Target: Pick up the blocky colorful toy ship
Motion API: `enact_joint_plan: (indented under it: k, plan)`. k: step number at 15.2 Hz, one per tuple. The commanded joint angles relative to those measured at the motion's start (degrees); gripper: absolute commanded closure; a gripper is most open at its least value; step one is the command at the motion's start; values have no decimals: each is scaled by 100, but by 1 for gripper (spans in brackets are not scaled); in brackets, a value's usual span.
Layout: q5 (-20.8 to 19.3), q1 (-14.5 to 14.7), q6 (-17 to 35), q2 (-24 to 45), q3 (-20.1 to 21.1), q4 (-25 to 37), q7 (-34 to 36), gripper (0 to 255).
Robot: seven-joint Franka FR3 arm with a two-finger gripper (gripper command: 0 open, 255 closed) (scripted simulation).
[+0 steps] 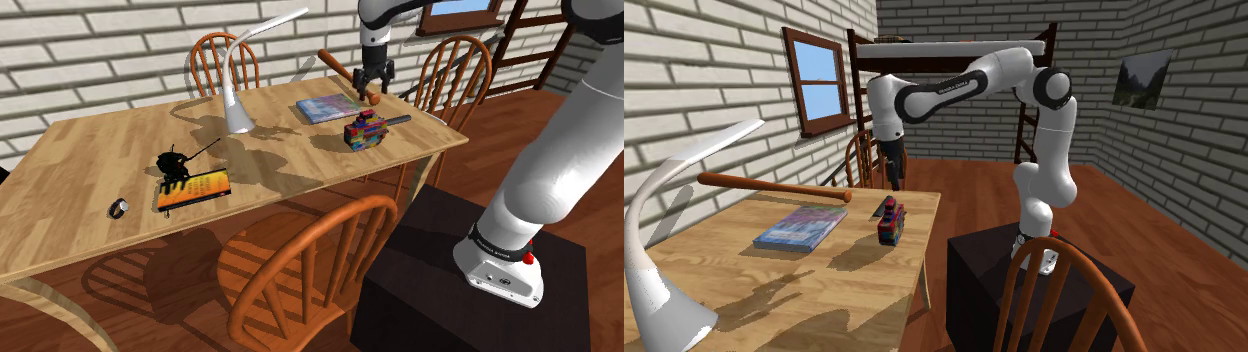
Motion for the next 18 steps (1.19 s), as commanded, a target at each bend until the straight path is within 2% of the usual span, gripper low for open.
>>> enact_joint_plan:
  k: [1, 4, 13, 14, 18]
  plan:
    - [91, -66, 10, 512, -83, 407, 10, 0]
    - [214, -167, -3, 1103, -171, 891, 20, 0]
    - [239, -175, 551, 1230, -167, 461, 21, 0]
    - [238, -176, 551, 1223, -168, 455, 19, 255]
    - [238, -176, 552, 1222, -168, 452, 18, 255]
